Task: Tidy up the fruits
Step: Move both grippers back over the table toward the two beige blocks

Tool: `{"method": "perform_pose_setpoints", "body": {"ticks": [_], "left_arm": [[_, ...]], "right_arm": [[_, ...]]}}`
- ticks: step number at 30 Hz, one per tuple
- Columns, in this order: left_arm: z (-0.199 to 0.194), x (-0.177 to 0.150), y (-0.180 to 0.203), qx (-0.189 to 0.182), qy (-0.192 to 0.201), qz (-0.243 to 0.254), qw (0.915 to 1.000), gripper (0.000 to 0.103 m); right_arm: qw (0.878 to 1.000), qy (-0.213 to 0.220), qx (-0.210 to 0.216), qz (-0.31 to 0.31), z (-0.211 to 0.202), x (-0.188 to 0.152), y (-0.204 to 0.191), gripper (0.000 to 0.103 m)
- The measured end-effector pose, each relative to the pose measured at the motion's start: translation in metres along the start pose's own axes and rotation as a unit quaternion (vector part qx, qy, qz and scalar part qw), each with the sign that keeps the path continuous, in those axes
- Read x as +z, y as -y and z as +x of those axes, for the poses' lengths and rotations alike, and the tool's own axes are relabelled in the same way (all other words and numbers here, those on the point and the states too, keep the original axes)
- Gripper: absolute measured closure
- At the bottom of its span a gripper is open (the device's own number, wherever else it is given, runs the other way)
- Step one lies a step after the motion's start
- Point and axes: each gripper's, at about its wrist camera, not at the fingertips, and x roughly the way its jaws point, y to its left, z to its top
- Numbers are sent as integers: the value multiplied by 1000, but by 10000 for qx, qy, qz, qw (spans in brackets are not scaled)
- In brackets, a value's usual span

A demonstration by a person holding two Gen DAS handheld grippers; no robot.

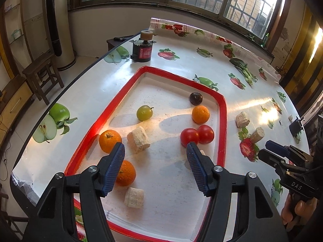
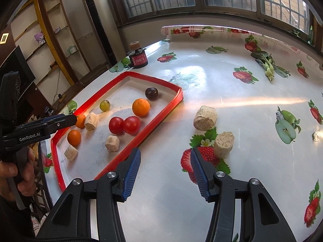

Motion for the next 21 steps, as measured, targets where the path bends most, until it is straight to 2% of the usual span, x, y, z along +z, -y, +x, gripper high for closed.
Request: {"method": "perform_pose_setpoints", "body": {"ticks": [11,21], "left_arm": [[-3,-2,31,-167,-30,247,9996,40],[1,-2,65,-374,-116,528,9978,40]], "right_arm": [[9993,27,-219,306,-14,-15,35,50],[9980,0,-365,522,-2,-15,57,50]]}}
